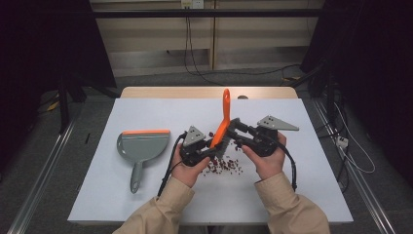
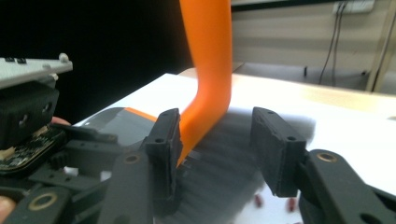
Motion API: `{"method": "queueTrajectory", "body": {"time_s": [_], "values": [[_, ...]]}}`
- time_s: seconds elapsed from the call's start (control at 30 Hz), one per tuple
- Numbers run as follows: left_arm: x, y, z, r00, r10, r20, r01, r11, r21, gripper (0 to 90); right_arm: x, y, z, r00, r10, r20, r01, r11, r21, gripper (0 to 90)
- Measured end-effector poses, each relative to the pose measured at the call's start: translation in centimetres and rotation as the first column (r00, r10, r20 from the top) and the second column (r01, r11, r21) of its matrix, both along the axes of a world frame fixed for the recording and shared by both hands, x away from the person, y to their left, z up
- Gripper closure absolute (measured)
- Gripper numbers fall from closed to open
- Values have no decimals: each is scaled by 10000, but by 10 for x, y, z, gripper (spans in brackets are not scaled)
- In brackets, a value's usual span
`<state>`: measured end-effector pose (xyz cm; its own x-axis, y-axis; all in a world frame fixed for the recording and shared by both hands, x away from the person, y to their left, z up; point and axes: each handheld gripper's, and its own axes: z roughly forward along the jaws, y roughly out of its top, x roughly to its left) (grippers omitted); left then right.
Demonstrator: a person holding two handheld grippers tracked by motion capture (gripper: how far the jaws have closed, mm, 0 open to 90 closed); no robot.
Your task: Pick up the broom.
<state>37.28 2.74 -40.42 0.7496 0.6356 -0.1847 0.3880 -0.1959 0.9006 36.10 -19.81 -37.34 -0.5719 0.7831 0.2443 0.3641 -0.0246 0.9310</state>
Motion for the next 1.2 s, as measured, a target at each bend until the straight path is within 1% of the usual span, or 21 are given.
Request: {"method": "queueTrajectory", "body": {"time_s": [0.1, 0.13, 0.17, 0.2, 0.23, 0.27, 0.33, 0.4, 0.5, 0.53, 0.57, 0.6, 0.63, 0.67, 0.73, 0.8, 0.83, 0.87, 0.93, 1.07, 1.2], "values": [[-1, -1, 1, 9996, 210, 202, -209, 9998, -4, 709, 2, 9, -7, 9980, -148, -610, 175, 9988, 451, 511], [-2, -2, 1, 9995, 187, 257, -191, 9997, 141, 708, 5, 16, -9, 9966, -54, -819, 144, 9939, 1097, 480], [-2, -3, 1, 9992, 226, 332, -233, 9995, 203, 708, 5, 16, -9, 9966, -54, -819, 144, 9939, 1097, 480], [-3, -4, 1, 9982, 245, 551, -261, 9993, 279, 703, 6, 19, -9, 9957, -221, -895, 318, 9935, 1092, 452], [-4, -4, 2, 9979, 274, 594, -290, 9993, 249, 695, 7, 24, -8, 9943, -407, -983, 508, 9934, 1026, 420], [-5, -4, 3, 9963, 353, 782, -377, 9989, 292, 690, 8, 26, -8, 9938, -512, -988, 607, 9935, 964, 418], [-7, -4, 4, 9929, 446, 1106, -498, 9977, 449, 685, 11, 33, -7, 9874, -872, -1318, 1011, 9895, 1031, 409], [-11, -6, 6, 9886, 491, 1423, -579, 9966, 582, 680, 12, 35, -7, 9866, -947, -1329, 1088, 9887, 1034, 396], [-14, -9, 8, 9836, 559, 1717, -671, 9959, 603, 661, 16, 39, -4, 9802, -1195, -1578, 1399, 9821, 1258, 437], [-16, -10, 9, 9776, 606, 2013, -778, 9938, 790, 653, 17, 39, -3, 9789, -1193, -1659, 1424, 9805, 1355, 447], [-17, -11, 10, 9761, 636, 2079, -813, 9937, 775, 643, 19, 40, -2, 9756, -1160, -1862, 1460, 9768, 1565, 467], [-18, -11, 10, 9745, 682, 2137, -870, 9930, 796, 635, 20, 41, -2, 9759, -1137, -1865, 1458, 9749, 1683, 476], [-18, -12, 11, 9701, 736, 2312, -968, 9912, 905, 628, 20, 42, -1, 9731, -1141, -2003, 1502, 9729, 1758, 490], [-18, -12, 12, 9665, 801, 2438, -1070, 9893, 992, 624, 21, 43, 0, 9708, -1082, -2143, 1512, 9690, 1954, 522], [-18, -13, 13, 9640, 909, 2499, -1200, 9874, 1035, 597, 22, 43, 2, 9702, -948, -2229, 1446, 9650, 2189, 595], [-18, -13, 15, 9578, 1049, 2676, -1364, 9854, 1022, 581, 22, 43, 4, 9643, -884, -2494, 1507, 9583, 2429, 691], [-17, -12, 16, 9613, 1112, 2522, -1344, 9880, 767, 598, 24, 43, 4, 9681, -912, -2336, 1455, 9630, 2268, 694], [-14, -11, 16, 9670, 1057, 2319, -1208, 9913, 519, 601, 24, 43, 4, 9691, -896, -2299, 1438, 9622, 2313, 694], [-10, -8, 16, 9713, 1003, 2155, -1100, 9934, 332, 589, 28, 39, 4, 9669, -882, -2393, 1489, 9571, 2487, 695], [-7, 2, 19, 9766, 840, 1980, -880, 9960, 116, 442, 31, 30, 3, 9732, -978, -2083, 1409, 9690, 2031, 695], [-3, 14, 19, 9880, 432, 1483, -439, 9990, 16, 358, 34, 16, 3, 9772, -920, -1914, 1232, 9797, 1580, 695]]}}
